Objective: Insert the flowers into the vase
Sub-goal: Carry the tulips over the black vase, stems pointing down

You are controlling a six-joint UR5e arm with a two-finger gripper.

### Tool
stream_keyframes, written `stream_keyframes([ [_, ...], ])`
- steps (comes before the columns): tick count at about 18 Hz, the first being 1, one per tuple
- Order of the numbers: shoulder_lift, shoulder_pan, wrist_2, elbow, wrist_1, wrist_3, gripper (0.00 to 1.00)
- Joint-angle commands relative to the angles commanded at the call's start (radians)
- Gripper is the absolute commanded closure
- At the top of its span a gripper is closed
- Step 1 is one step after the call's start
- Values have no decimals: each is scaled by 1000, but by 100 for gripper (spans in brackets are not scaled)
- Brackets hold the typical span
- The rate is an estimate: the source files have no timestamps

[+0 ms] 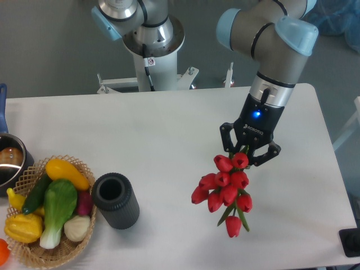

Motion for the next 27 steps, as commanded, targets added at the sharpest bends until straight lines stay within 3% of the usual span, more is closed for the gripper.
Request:
stream_keyframes([
  [5, 14, 9, -335, -35, 2, 8, 97],
  [6, 15, 6, -373, -35, 2, 6, 92],
  [13, 67, -20, -562, -35, 2, 6, 93],
  [18, 66, -93, -623, -35, 9, 9, 94],
  [27, 46, -143, -640, -34, 9, 18, 97],
])
